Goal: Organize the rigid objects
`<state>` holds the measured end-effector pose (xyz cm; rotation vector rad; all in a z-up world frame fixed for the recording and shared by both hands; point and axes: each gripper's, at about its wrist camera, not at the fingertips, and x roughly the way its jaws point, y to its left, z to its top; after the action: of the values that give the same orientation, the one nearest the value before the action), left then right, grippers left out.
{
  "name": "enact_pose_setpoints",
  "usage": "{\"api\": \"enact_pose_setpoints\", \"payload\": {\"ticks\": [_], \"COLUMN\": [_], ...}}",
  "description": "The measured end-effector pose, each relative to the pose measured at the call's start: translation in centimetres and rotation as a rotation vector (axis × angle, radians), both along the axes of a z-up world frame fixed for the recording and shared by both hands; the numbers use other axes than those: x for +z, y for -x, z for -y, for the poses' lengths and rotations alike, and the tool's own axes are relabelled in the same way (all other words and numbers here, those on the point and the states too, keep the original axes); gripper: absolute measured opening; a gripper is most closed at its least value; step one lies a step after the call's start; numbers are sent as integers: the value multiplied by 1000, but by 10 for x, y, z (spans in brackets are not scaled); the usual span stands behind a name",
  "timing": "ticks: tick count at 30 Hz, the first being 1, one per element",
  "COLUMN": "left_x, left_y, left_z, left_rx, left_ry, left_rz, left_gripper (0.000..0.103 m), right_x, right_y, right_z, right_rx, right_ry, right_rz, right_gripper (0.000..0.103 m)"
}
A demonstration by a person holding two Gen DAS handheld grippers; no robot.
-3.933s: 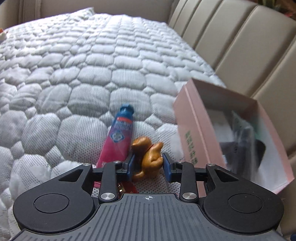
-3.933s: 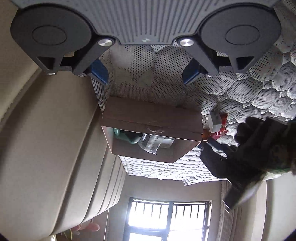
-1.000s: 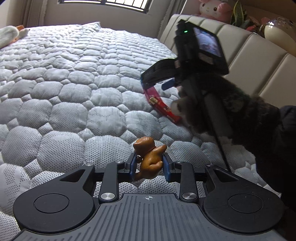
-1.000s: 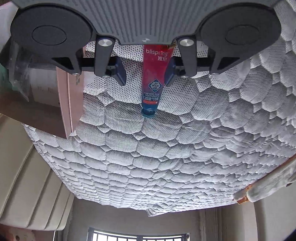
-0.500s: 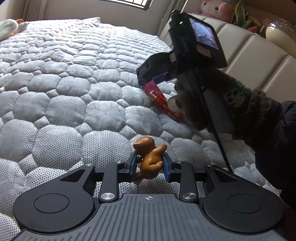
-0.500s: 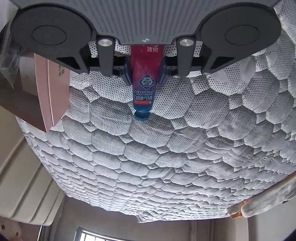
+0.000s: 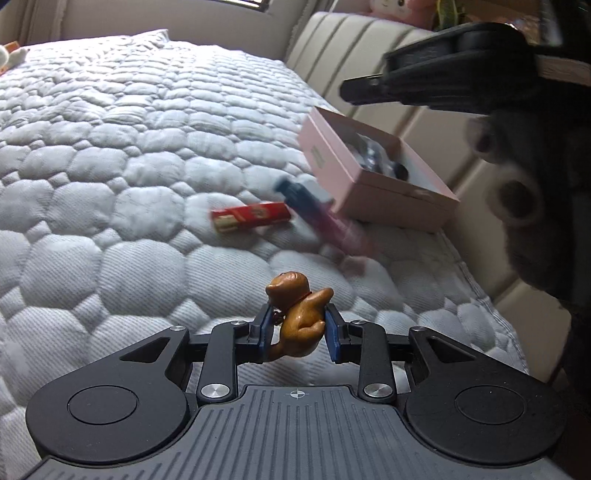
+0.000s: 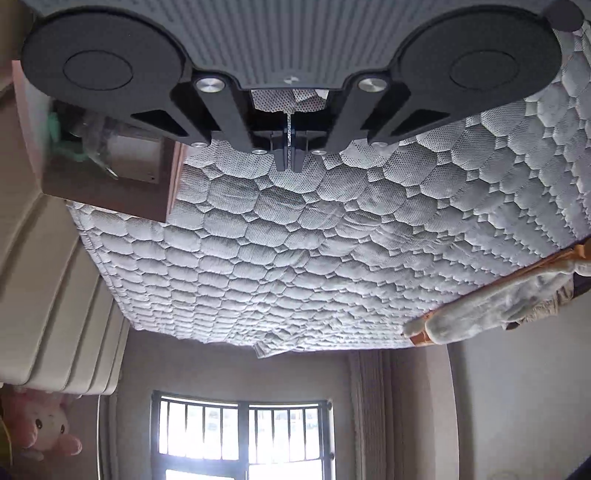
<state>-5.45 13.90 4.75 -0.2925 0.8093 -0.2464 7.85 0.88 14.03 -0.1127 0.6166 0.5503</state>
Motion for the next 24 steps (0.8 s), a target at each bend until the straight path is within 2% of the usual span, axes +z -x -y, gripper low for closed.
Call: {"api": "enact_pose_setpoints", "payload": {"ticks": [4, 8, 10, 12, 13, 14, 24], "left_x": [-1, -3, -2, 0, 1, 2, 4], "left_y": [5, 7, 9, 11, 13, 13, 14], "left_z": [18, 22, 20, 16, 14, 10, 0], "left_rx": [-28, -13, 4, 29, 39, 50, 77], "left_ry": [-8, -25, -39, -49, -54, -59, -67], "left_rz": [-9, -21, -24, -27, -27, -27, -32], "left_gripper": [32, 32, 32, 32, 32, 32, 32], "right_x": [1, -26, -42, -56, -64, -69, -112], "right_y": [33, 51, 56, 55, 54, 53, 22], "right_z": [44, 67, 71, 68, 65, 62, 10], "right_rx": [-3, -10, -9, 11, 21, 25, 86], "right_ry": [7, 82, 112, 122, 124, 128, 248], "right_rz": [-4, -14, -20, -39, -46, -49, -41], "right_gripper": [1, 4, 11, 26, 38, 40, 42]}}
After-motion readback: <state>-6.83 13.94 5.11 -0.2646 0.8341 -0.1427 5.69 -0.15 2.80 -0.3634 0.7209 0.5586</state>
